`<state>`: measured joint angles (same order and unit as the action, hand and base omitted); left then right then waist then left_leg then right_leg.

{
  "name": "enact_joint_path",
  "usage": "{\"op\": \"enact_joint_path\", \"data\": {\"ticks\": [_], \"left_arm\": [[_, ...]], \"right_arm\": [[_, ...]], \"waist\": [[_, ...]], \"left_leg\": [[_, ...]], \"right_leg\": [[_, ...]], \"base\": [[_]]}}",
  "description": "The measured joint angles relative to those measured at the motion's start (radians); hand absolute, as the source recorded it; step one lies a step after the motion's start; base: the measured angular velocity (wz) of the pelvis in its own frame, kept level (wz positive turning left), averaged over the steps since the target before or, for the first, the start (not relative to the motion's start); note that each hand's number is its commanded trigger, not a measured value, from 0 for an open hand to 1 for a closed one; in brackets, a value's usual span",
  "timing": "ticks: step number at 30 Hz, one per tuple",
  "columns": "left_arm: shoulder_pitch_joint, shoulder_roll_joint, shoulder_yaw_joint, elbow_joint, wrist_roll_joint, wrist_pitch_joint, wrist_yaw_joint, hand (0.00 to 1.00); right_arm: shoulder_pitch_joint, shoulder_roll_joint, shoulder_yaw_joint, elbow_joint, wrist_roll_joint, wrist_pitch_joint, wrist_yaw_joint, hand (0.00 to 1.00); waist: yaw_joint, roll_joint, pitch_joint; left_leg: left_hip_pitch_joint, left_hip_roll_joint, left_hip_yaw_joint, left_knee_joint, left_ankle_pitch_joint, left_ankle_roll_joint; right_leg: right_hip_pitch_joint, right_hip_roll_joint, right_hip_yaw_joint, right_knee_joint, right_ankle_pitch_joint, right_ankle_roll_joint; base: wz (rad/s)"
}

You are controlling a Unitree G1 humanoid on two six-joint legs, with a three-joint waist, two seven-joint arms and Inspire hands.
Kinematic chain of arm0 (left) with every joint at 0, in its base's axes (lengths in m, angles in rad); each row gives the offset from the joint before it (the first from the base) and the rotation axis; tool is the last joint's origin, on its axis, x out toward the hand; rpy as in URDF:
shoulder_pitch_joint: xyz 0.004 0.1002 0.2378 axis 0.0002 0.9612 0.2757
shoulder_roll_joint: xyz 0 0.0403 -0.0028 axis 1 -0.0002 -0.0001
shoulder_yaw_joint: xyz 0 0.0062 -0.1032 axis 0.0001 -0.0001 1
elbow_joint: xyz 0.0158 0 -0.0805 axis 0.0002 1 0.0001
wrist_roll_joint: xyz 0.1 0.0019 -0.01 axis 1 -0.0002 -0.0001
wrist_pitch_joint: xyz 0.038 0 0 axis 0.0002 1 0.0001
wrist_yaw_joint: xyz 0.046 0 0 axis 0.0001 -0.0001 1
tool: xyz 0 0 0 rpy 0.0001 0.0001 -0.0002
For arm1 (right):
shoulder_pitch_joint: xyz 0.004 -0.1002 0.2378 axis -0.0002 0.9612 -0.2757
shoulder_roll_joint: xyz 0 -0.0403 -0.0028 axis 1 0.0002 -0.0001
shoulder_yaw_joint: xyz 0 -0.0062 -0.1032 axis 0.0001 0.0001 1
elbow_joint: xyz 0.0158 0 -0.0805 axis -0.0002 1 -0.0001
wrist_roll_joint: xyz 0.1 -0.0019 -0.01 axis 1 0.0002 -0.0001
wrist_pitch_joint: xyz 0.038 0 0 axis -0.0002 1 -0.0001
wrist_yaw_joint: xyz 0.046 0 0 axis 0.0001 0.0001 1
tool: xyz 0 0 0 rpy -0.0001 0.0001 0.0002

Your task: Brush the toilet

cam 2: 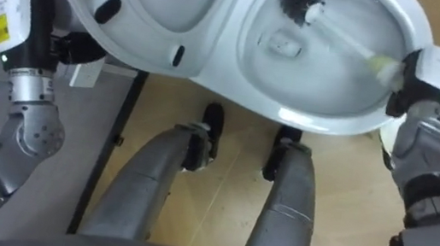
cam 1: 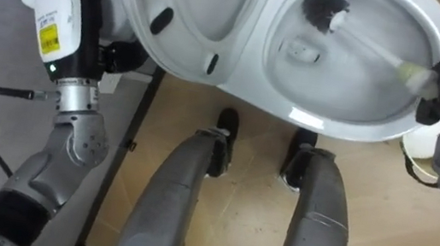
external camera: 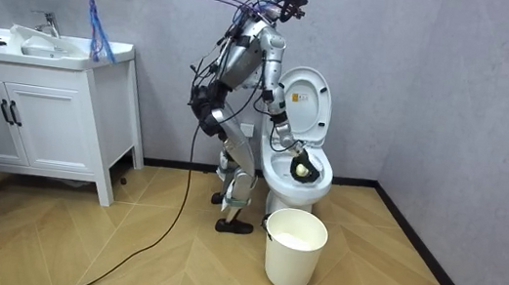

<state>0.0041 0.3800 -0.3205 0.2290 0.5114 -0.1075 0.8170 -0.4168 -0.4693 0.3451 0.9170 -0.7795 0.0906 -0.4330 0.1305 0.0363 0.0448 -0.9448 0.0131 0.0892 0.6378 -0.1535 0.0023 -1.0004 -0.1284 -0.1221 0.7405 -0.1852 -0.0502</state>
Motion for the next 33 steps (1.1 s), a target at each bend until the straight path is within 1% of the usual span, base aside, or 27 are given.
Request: {"op": "enact_joint_path", "data": {"ticks": [1,2,3,4,5,6,7,8,9,10,12,13,15,17,18,19,22,24,25,26,27,28,29,30,31,32,33], "left_arm": [[0.0,-0.003,-0.002,0.001,0.001,0.003,-0.001,0.0],[-0.001,-0.009,-0.011,0.011,0.002,0.013,-0.001,0.0],[0.0,-0.008,-0.023,0.029,0.001,0.015,0.001,0.0],[0.0,-0.008,-0.033,0.033,-0.001,0.019,0.002,0.0],[0.001,-0.01,-0.047,0.044,-0.008,0.022,0.001,0.0],[0.005,-0.014,-0.057,0.061,-0.008,0.022,0.001,0.0],[0.005,-0.016,-0.058,0.067,-0.008,0.021,0.001,0.0],[0.01,-0.017,-0.058,0.069,-0.011,0.022,0.001,0.0],[0.014,-0.014,-0.058,0.069,-0.017,0.022,0.0,0.0],[0.015,-0.013,-0.057,0.069,-0.02,0.022,0.0,0.0],[0.023,-0.011,-0.048,0.064,-0.034,0.022,0.001,0.0],[0.025,-0.011,-0.046,0.063,-0.037,0.022,0.001,0.0],[0.034,-0.011,-0.036,0.064,-0.044,0.023,0.003,0.0],[0.034,-0.011,-0.036,0.066,-0.054,0.029,0.004,0.0],[0.035,-0.01,-0.037,0.064,-0.069,0.028,0.004,0.0],[0.035,-0.009,-0.037,0.064,-0.071,0.028,0.003,0.0],[0.041,-0.004,-0.036,0.06,-0.07,0.029,0.001,0.0],[0.039,-0.003,-0.035,0.052,-0.067,0.032,-0.003,0.0],[0.039,-0.002,-0.036,0.049,-0.066,0.032,-0.005,0.0],[0.034,-0.002,-0.04,0.045,-0.066,0.027,-0.01,0.0],[0.033,-0.002,-0.042,0.031,-0.064,0.026,-0.019,0.0],[0.033,-0.002,-0.044,0.021,-0.064,0.028,-0.026,0.0],[0.033,-0.001,-0.046,0.004,-0.064,0.029,-0.046,0.0],[0.029,-0.001,-0.055,-0.018,-0.065,0.036,-0.069,0.0],[0.028,-0.001,-0.058,-0.026,-0.065,0.038,-0.08,0.0],[0.028,0.001,-0.064,-0.04,-0.067,0.04,-0.089,0.0],[0.028,0.002,-0.069,-0.045,-0.067,0.04,-0.095,0.0]], "right_arm": [[0.021,0.012,0.003,-0.034,-0.023,0.011,0.0,1.0],[0.065,0.028,0.016,-0.087,-0.065,0.035,0.0,1.0],[0.098,0.045,0.03,-0.113,-0.083,0.061,0.007,1.0],[0.113,0.047,0.039,-0.132,-0.085,0.075,0.013,1.0],[0.138,0.048,0.046,-0.167,-0.085,0.102,0.026,1.0],[0.158,0.049,0.046,-0.19,-0.087,0.121,0.043,1.0],[0.163,0.05,0.046,-0.196,-0.089,0.129,0.05,1.0],[0.167,0.052,0.046,-0.212,-0.09,0.143,0.073,1.0],[0.175,0.055,0.046,-0.232,-0.09,0.159,0.091,1.0],[0.179,0.058,0.046,-0.241,-0.09,0.167,0.101,1.0],[0.194,0.067,0.046,-0.283,-0.091,0.191,0.146,1.0],[0.199,0.068,0.046,-0.292,-0.091,0.194,0.154,1.0],[0.207,0.076,0.046,-0.301,-0.091,0.197,0.189,1.0],[0.208,0.081,0.049,-0.284,-0.092,0.198,0.215,1.0],[0.201,0.08,0.064,-0.251,-0.094,0.198,0.229,1.0],[0.193,0.072,0.073,-0.224,-0.095,0.195,0.234,1.0],[0.159,0.033,0.134,-0.166,-0.095,0.169,0.248,1.0],[0.143,-0.006,0.18,-0.124,-0.078,0.118,0.252,1.0],[0.139,-0.018,0.191,-0.112,-0.068,0.105,0.252,1.0],[0.122,-0.047,0.213,-0.099,-0.033,0.082,0.257,1.0],[0.115,-0.073,0.228,-0.097,-0.001,0.066,0.265,1.0],[0.114,-0.084,0.233,-0.095,0.009,0.057,0.267,1.0],[0.114,-0.102,0.243,-0.089,0.034,0.046,0.268,1.0],[0.114,-0.122,0.254,-0.08,0.05,0.038,0.271,1.0],[0.112,-0.13,0.261,-0.078,0.06,0.036,0.272,1.0],[0.106,-0.149,0.272,-0.076,0.074,0.03,0.275,1.0],[0.103,-0.162,0.274,-0.07,0.078,0.021,0.275,1.0]], "waist": [[0.002,0.006,-0.002],[0.011,0.017,-0.0028],[0.019,0.023,-0.004],[0.021,0.033,-0.006],[0.026,0.053,-0.0072],[0.033,0.07,-0.0166],[0.034,0.077,-0.0195],[0.035,0.088,-0.021],[0.036,0.091,-0.021],[0.038,0.092,-0.021],[0.039,0.093,-0.0206],[0.039,0.094,-0.0202],[0.04,0.096,-0.0192],[0.039,0.097,-0.0186],[0.039,0.098,-0.0183],[0.039,0.098,-0.018],[0.041,0.097,-0.0158],[0.041,0.086,-0.0085],[0.041,0.086,-0.008],[0.044,0.088,-0.0078],[0.046,0.088,-0.0054],[0.047,0.087,-0.0044],[0.047,0.086,-0.0029],[0.055,0.087,-0.0024],[0.062,0.087,-0.0024],[0.066,0.087,-0.0023],[0.067,0.086,-0.0019]], "left_leg": [[0.002,0.007,-0.002,0.0,0.0,0.0],[0.016,0.021,-0.006,-0.003,0.0,-0.001],[0.034,0.03,-0.004,-0.015,-0.001,-0.001],[0.04,0.032,-0.007,-0.021,-0.001,-0.001],[0.049,0.037,-0.007,-0.028,0.0,-0.001],[0.05,0.04,-0.006,-0.034,0.0,-0.001],[0.05,0.042,-0.003,-0.036,0.0,-0.001],[0.049,0.044,-0.001,-0.042,0.001,-0.001],[0.051,0.044,0.001,-0.051,0.004,-0.002],[0.052,0.045,0.001,-0.054,0.005,-0.004],[0.053,0.052,-0.003,-0.067,0.011,-0.013],[0.053,0.053,-0.005,-0.069,0.012,-0.014],[0.054,0.062,-0.006,-0.069,0.007,-0.022],[0.057,0.063,-0.01,-0.076,0.008,-0.026],[0.06,0.063,-0.01,-0.083,0.01,-0.029],[0.061,0.063,-0.01,-0.085,0.01,-0.03],[0.064,0.062,-0.013,-0.089,0.009,-0.032],[0.071,0.055,-0.013,-0.087,0.007,-0.031],[0.07,0.052,-0.017,-0.086,0.007,-0.031],[0.067,0.044,-0.025,-0.082,0.006,-0.03],[0.063,0.039,-0.023,-0.071,0.003,-0.024],[0.06,0.036,-0.023,-0.063,0.0,-0.02],[0.057,0.029,-0.022,-0.047,-0.008,-0.011],[0.056,0.025,-0.019,-0.031,-0.016,-0.004],[0.054,0.025,-0.015,-0.023,-0.021,0.001],[0.049,0.023,-0.013,-0.014,-0.026,0.008],[0.048,0.015,-0.012,-0.014,-0.026,0.01]], "right_leg": [[0.011,0.009,-0.006,-0.014,0.006,0.0],[0.038,0.022,-0.017,-0.047,0.02,-0.001],[0.063,0.035,-0.017,-0.078,0.034,0.0],[0.074,0.044,-0.019,-0.093,0.041,0.002],[0.091,0.052,-0.019,-0.119,0.052,0.003],[0.095,0.059,-0.016,-0.138,0.063,0.006],[0.096,0.06,-0.016,-0.143,0.067,0.008],[0.095,0.062,-0.016,-0.153,0.071,0.008],[0.094,0.062,-0.016,-0.156,0.072,0.006],[0.093,0.063,-0.016,-0.158,0.073,0.004],[0.094,0.073,-0.017,-0.171,0.075,-0.003],[0.094,0.075,-0.018,-0.172,0.074,-0.005],[0.094,0.078,-0.019,-0.171,0.071,-0.017],[0.095,0.079,-0.019,-0.17,0.069,-0.027],[0.095,0.078,-0.02,-0.168,0.067,-0.031],[0.096,0.078,-0.02,-0.168,0.065,-0.033],[0.098,0.075,-0.023,-0.165,0.057,-0.035],[0.099,0.063,-0.028,-0.148,0.04,-0.028],[0.1,0.061,-0.029,-0.147,0.04,-0.027],[0.1,0.056,-0.032,-0.143,0.037,-0.022],[0.095,0.048,-0.032,-0.129,0.031,-0.017],[0.091,0.043,-0.032,-0.117,0.026,-0.014],[0.087,0.03,-0.033,-0.094,0.013,-0.008],[0.085,0.022,-0.03,-0.077,0.002,-0.004],[0.083,0.022,-0.029,-0.073,0.0,-0.004],[0.075,0.014,-0.027,-0.063,0.0,0.001],[0.072,-0.003,-0.034,-0.06,0.002,0.007]], "base": [[-0.16],[-0.25],[-0.25],[-0.25],[-0.2],[-0.21],[-0.18],[-0.09],[-0.06],[0.0],[0.0],[0.0],[0.0],[0.03],[0.08],[0.06],[0.05],[0.15],[0.14],[0.12],[0.11],[0.16],[0.17],[0.1],[-0.04],[-0.09],[-0.06]]}}
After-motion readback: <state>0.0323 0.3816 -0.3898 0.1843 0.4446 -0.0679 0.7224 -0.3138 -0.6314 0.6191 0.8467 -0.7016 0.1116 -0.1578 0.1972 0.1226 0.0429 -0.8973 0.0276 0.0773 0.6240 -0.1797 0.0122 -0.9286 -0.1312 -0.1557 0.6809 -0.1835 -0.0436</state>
